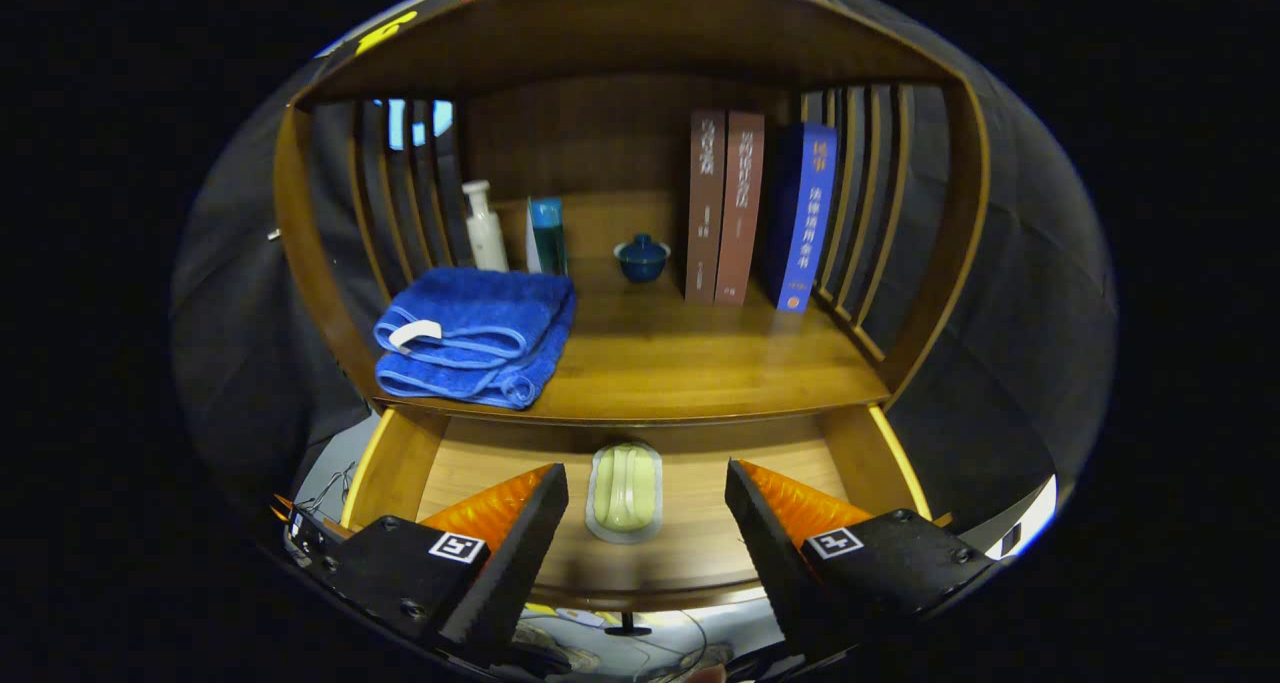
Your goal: Pull open the drawer, take out the items inside it, and place them on the countertop above the cabinet.
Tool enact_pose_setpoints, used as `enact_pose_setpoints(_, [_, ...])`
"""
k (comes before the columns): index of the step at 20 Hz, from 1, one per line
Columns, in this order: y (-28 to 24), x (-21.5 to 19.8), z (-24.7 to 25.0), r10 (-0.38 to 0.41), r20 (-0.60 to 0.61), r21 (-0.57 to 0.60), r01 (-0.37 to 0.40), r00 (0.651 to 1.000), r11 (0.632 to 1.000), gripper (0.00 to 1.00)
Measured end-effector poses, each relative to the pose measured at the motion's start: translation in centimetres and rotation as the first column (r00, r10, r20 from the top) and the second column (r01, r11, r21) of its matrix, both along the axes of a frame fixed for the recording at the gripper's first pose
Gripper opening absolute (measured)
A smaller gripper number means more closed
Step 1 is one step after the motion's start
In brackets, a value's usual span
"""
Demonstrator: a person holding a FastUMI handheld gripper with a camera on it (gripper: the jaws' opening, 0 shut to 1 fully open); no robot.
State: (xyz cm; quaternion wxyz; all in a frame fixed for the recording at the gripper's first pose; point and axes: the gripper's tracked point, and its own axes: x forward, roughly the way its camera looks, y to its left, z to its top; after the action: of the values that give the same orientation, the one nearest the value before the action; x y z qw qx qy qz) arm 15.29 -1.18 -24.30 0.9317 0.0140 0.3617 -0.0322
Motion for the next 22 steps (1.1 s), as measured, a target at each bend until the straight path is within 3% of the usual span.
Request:
enact_pose_setpoints(8, [0.1, 4.2, -8.8, 0.015, -0.250, 0.051, -0.002, 0.968, 0.999, 0.98])
enact_pose_setpoints(13, [0.6, 4.6, -13.0, 0.007, -0.332, 0.078, 0.020, 0.943, 0.997, 0.73])
enact_pose_setpoints(15, [0.6, 4.1, -14.1, 0.008, -0.371, 0.071, 0.020, 0.928, 0.997, 0.53])
enact_pose_setpoints(18, [0.4, 4.3, -13.0, 0.021, -0.352, 0.036, -0.009, 0.936, 0.999, 0.23])
enact_pose_setpoints(19, [0.3, 4.4, -13.0, 0.017, -0.338, 0.026, -0.009, 0.941, 1.000, 0.17])
enact_pose_setpoints(22, [-0.1, 4.1, -11.8, 0.005, -0.305, 0.021, 0.001, 0.952, 1.000, 0.17])
